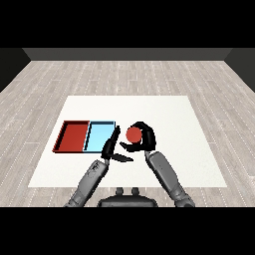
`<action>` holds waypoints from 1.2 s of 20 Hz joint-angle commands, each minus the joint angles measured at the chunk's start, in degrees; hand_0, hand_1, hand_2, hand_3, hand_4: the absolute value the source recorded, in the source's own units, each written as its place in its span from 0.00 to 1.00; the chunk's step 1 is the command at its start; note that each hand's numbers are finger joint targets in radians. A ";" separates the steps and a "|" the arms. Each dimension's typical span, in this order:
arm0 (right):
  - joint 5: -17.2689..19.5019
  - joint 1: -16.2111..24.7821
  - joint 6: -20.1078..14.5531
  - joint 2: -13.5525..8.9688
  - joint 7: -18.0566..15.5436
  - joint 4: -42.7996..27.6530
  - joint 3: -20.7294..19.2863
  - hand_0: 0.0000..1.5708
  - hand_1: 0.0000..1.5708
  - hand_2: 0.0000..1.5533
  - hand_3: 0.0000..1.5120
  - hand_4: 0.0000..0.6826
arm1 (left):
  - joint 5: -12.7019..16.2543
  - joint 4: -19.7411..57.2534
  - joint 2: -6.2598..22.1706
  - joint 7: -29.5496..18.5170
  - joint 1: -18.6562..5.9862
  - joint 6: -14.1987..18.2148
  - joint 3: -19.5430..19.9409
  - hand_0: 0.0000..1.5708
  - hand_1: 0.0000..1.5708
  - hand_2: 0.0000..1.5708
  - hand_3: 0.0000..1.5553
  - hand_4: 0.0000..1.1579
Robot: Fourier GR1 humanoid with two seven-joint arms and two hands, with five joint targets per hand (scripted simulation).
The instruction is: Pick the red can and put it in the red box
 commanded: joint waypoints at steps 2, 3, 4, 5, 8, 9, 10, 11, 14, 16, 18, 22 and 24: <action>-1.59 -0.04 2.29 0.06 -2.93 2.61 -0.29 0.94 0.94 0.92 0.92 0.97 | 1.47 2.02 0.00 -1.24 -1.07 -2.03 2.41 0.00 0.00 0.00 0.00 0.00; -1.76 0.11 -2.55 0.06 -3.52 1.79 4.26 0.94 0.94 0.93 0.92 0.99 | 1.82 -0.52 0.00 -0.46 1.45 3.10 -4.25 0.00 0.00 0.00 0.00 0.00; -3.32 -2.97 -2.91 0.06 -4.78 5.19 1.54 0.94 0.94 0.93 0.92 0.99 | 2.77 -1.12 0.00 2.18 -2.07 3.22 -4.47 0.00 0.00 0.00 0.00 0.00; -3.70 -2.26 -1.68 0.06 -6.80 6.34 1.97 0.93 0.93 0.93 0.92 0.98 | 1.99 2.53 0.00 -1.85 -1.24 -2.06 1.29 0.00 0.00 0.00 0.00 0.00; -3.50 -3.13 -3.09 0.06 1.10 -1.45 3.14 0.92 0.92 0.92 0.92 0.96 | 2.38 -1.94 0.05 0.45 1.47 -0.26 -1.14 0.00 0.00 0.00 0.00 0.00; -6.01 -0.40 -1.47 0.06 -5.81 2.89 4.30 0.93 0.93 0.92 0.93 0.96 | 5.02 4.05 0.00 -5.07 -0.43 1.52 -3.52 0.00 0.00 0.00 0.00 0.00; -6.31 -3.10 -3.68 0.06 -1.82 1.88 5.79 0.94 0.94 0.92 0.93 0.94 | 5.07 5.10 0.00 -4.92 -1.71 -0.70 -2.79 0.00 0.00 0.00 0.00 0.00; -6.57 -0.76 -0.82 0.06 0.02 -2.00 3.39 0.94 0.94 0.92 0.93 0.94 | 5.64 6.30 0.00 -4.61 -3.86 1.78 -2.82 0.00 0.00 0.00 0.00 0.00; -6.67 1.33 -4.62 0.06 -5.71 0.42 8.44 0.96 0.96 0.94 0.94 0.97 | 8.91 8.02 0.00 -4.48 -6.21 5.28 -6.55 0.00 0.00 0.00 0.00 0.00; -6.47 0.77 -3.02 0.06 -4.75 -1.88 6.98 0.96 0.96 0.93 0.94 0.96 | 8.46 8.07 0.00 -4.37 -4.00 1.97 -4.80 0.00 0.00 0.00 0.00 0.00; -8.92 -3.07 -0.05 0.06 -4.94 3.59 3.01 0.96 0.96 0.94 0.94 0.96 | 6.42 3.44 0.00 -1.94 -3.48 0.31 -3.25 0.00 0.00 0.00 0.00 0.00; -5.64 -0.82 -4.36 0.06 -0.79 -2.51 7.77 0.97 0.97 0.94 0.93 0.95 | 7.79 4.65 0.00 -3.15 -3.52 0.40 -4.73 0.00 0.00 0.00 0.00 0.00; -9.20 -5.78 -7.15 0.06 -2.78 3.01 9.33 0.97 0.97 0.94 0.93 0.95 | 10.34 9.14 0.00 -5.20 -7.98 6.48 -9.75 0.00 0.00 0.00 0.00 0.00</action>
